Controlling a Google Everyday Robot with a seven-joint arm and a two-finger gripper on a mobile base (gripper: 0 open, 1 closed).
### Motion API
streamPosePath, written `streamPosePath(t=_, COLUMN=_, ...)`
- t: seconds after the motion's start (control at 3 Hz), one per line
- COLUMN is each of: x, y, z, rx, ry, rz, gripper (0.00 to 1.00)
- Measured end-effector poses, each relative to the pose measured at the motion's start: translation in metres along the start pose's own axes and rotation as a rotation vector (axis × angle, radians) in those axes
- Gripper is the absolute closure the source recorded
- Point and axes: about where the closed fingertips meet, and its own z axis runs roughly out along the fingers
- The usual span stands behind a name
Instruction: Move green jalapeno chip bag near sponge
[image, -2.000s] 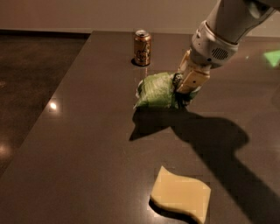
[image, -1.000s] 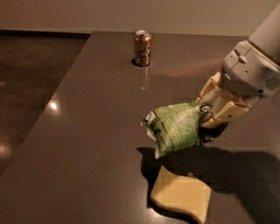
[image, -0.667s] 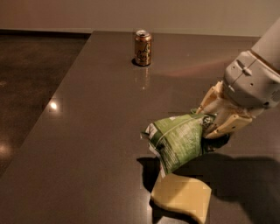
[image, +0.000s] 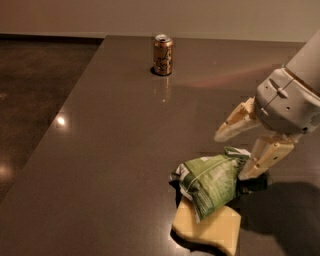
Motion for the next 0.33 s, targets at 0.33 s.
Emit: streamPosePath(t=0.33, x=-0.0007, y=-0.0051, z=0.0007, rx=0.018, ry=0.001, rz=-0.002, gripper=0.00)
